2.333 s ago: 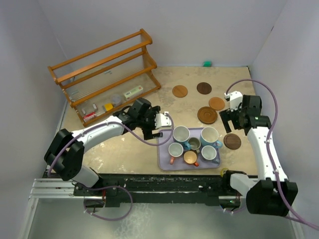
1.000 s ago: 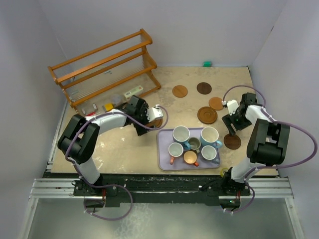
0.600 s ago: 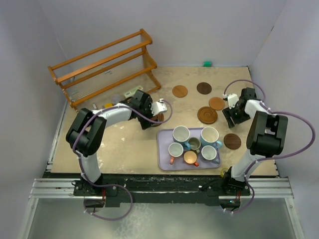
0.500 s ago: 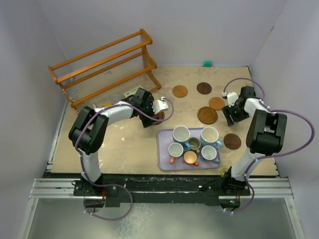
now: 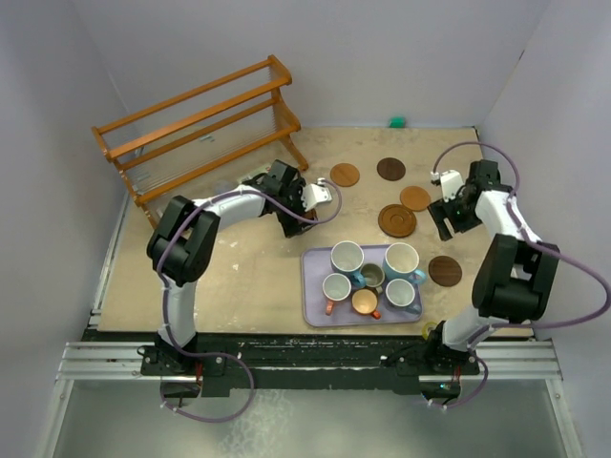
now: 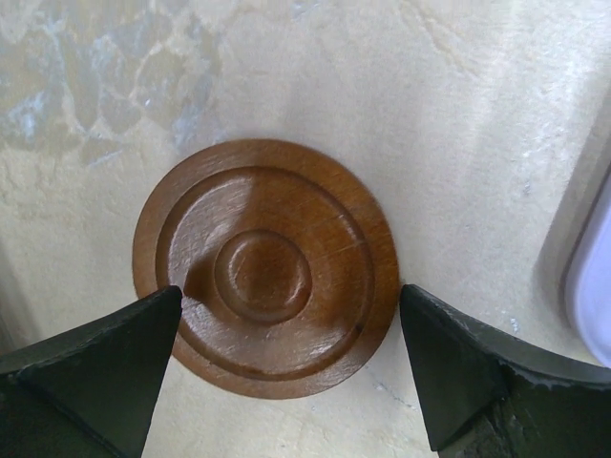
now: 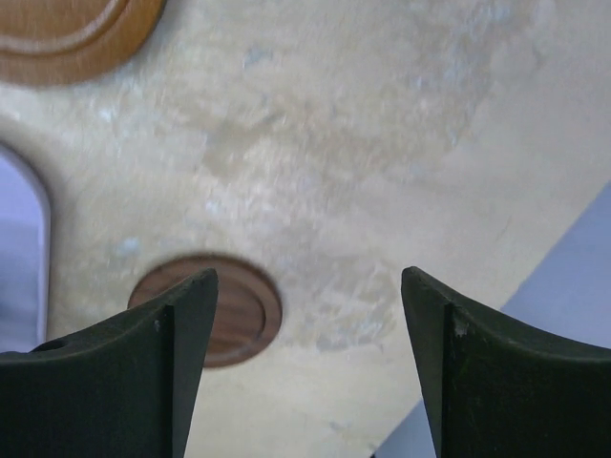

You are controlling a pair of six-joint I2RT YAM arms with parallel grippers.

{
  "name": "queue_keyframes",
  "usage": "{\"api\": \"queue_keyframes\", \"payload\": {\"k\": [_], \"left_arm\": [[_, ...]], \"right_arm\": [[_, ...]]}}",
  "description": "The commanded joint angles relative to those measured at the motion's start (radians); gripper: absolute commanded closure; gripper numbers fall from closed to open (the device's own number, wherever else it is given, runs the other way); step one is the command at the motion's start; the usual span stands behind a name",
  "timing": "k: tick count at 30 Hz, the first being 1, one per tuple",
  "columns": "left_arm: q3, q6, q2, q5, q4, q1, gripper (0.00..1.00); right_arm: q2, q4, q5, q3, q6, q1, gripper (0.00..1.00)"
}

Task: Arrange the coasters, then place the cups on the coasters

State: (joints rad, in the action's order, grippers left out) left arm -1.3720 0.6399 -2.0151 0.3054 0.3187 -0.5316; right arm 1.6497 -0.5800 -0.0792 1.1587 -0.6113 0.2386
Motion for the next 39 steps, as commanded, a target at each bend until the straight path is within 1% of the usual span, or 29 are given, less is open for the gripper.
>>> {"api": "queue_keyframes", "payload": {"k": [1, 6, 10, 13, 15, 18, 26, 34, 39], "left_arm": [[-0.038, 0.010, -0.002, 0.066, 0.016, -0.036, 0.08], [-0.009, -0.009, 0.095, 0.118, -0.005, -0.037, 0.08], [0.057, -0.008, 0.188, 0.105, -0.030, -0.032, 0.06], [0.115, -0.001, 0.227, 0.075, -0.041, -0.013, 0.06], [0.139, 0.001, 0.235, 0.062, -0.046, 0.009, 0.06], [0.148, -0.006, 0.225, 0.055, -0.036, 0.049, 0.06], [0.117, -0.014, 0.163, 0.047, 0.010, 0.125, 0.06], [0.041, 0.004, 0.067, 0.039, 0.057, 0.143, 0.06], [-0.015, 0.010, 0.008, 0.060, 0.088, 0.143, 0.07]], "right_arm": [[-0.105, -0.106, 0.025, -0.070, -0.056, 0.032, 0.19], [-0.191, -0.153, 0.022, -0.148, -0.112, 0.059, 0.14], [-0.221, -0.159, 0.036, -0.231, -0.158, 0.064, 0.12], [-0.222, -0.153, 0.035, -0.271, -0.183, 0.064, 0.10], [-0.222, -0.144, 0.031, -0.294, -0.202, 0.064, 0.03], [-0.219, -0.123, 0.032, -0.317, -0.237, 0.064, 0.01], [-0.159, -0.053, 0.003, -0.316, -0.222, 0.062, 0.01], [-0.088, -0.008, -0.033, -0.279, -0.196, 0.051, 0.04], [-0.051, -0.008, -0.072, -0.224, -0.176, 0.039, 0.07]]}}
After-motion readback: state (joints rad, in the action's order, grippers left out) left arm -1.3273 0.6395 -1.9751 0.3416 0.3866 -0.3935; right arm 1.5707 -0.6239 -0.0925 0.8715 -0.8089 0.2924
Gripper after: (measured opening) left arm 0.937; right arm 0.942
